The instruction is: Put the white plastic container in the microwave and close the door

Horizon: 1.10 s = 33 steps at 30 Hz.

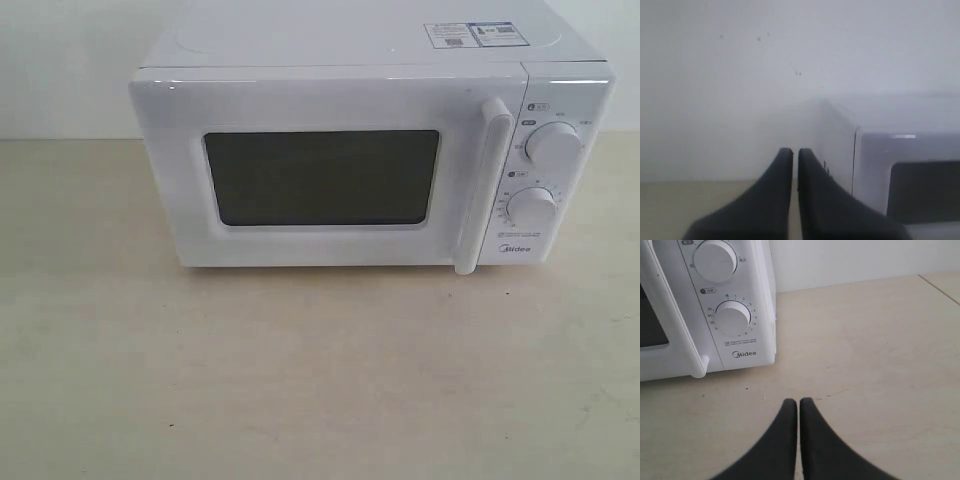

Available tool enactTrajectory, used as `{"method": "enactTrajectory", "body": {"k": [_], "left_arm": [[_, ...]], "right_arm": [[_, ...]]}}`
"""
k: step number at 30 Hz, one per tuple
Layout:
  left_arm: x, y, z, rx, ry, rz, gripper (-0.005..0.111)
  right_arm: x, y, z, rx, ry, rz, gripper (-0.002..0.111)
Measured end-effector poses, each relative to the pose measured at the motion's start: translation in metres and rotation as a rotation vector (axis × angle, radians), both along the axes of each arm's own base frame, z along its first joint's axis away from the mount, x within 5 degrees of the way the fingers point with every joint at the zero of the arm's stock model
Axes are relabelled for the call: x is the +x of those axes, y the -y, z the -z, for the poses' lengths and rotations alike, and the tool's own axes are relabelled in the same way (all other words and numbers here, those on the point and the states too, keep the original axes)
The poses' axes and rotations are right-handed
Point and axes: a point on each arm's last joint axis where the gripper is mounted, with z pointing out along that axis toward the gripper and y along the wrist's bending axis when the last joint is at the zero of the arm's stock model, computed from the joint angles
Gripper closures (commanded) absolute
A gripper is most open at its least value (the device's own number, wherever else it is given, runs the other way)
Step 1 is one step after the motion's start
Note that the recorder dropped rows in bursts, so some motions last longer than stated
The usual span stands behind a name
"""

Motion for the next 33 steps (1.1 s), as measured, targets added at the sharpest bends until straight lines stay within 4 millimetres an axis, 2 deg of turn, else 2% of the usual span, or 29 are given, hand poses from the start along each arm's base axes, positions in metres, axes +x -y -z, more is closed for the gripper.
{"method": "enactTrajectory", "body": {"k": [4, 7, 14, 22, 33], "left_arm": [[0.012, 0.0, 0.043, 0.001, -0.06, -0.007, 0.102], [0.015, 0.0, 0.061, 0.003, -0.088, -0.01, 0.102], [0.015, 0.001, 0.073, 0.086, -0.192, -0.003, 0.102], [0.013, 0.002, 0.085, 0.098, -0.326, 0.013, 0.102], [0.013, 0.001, 0.086, 0.044, -0.34, -0.009, 0.102]], "right_arm": [[0.0, 0.0, 0.0, 0.0, 0.0, 0.0, 0.108], [0.0, 0.0, 0.0, 0.0, 0.0, 0.0, 0.108], [0.0, 0.0, 0.0, 0.0, 0.0, 0.0, 0.108], [0.0, 0.0, 0.0, 0.0, 0.0, 0.0, 0.108], [0.0, 0.0, 0.0, 0.0, 0.0, 0.0, 0.108]]}}
